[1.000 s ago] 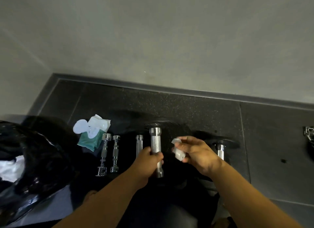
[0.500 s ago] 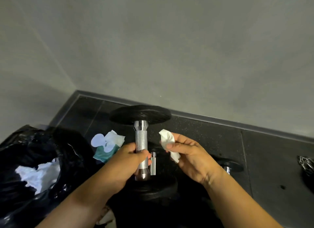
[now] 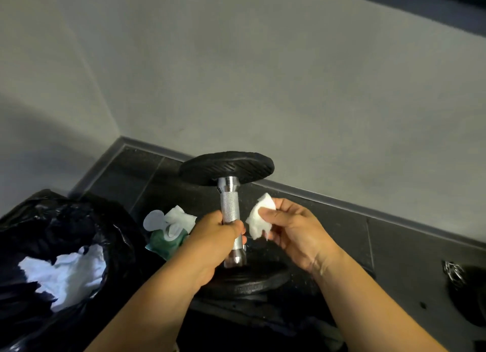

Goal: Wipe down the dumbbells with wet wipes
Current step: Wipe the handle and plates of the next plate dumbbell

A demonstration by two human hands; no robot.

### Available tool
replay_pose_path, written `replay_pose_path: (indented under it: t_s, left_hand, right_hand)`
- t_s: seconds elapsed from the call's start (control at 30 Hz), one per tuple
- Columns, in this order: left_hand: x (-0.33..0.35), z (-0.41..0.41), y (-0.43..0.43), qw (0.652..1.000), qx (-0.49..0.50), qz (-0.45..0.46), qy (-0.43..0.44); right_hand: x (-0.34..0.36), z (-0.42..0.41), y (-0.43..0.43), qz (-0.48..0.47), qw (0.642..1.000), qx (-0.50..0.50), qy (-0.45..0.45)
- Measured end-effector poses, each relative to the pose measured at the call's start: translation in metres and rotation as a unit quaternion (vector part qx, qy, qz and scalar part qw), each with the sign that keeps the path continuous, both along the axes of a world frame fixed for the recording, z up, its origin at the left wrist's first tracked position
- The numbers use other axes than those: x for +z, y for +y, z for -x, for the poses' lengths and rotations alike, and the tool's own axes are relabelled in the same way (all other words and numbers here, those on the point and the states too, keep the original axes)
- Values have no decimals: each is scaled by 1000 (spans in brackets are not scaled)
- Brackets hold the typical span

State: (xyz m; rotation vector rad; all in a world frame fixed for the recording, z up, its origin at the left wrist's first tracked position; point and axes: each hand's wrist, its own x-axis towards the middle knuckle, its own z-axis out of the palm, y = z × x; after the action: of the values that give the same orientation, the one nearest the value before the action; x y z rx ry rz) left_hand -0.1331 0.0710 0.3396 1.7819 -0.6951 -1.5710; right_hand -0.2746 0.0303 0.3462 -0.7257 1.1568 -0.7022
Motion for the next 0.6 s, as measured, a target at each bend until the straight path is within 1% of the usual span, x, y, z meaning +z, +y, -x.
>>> replay_pose_path:
  t_s: [0.07,0.1,0.27,0.33,0.47,0.53,0.6]
  left_hand:
    - [1,-3,0,1000,1,2,-2]
    - [2,-5,0,1000,3,4,-1]
    - [3,-10,-2,1000,9,5,12]
    - [3,-10,-4,1000,10,7,12]
    - [2,-8,-6,1000,8,12,3]
    - [2,-8,-7,1000,9,11,-8]
    - [4,-6,-7,1000,14,7,-1]
  right_hand:
    - [4,-4,-2,29,998,17,60]
    - [5,-7,-4,39,996,23,75]
    - [11,-14,-10,26,997,-8,71]
    - [15,-17,-11,36,997,-7,67]
    - [24,-19,-11,73,992,51,86]
    - [29,-20,-10,89,985,89,115]
    - [38,-20,-11,116,974,126,150]
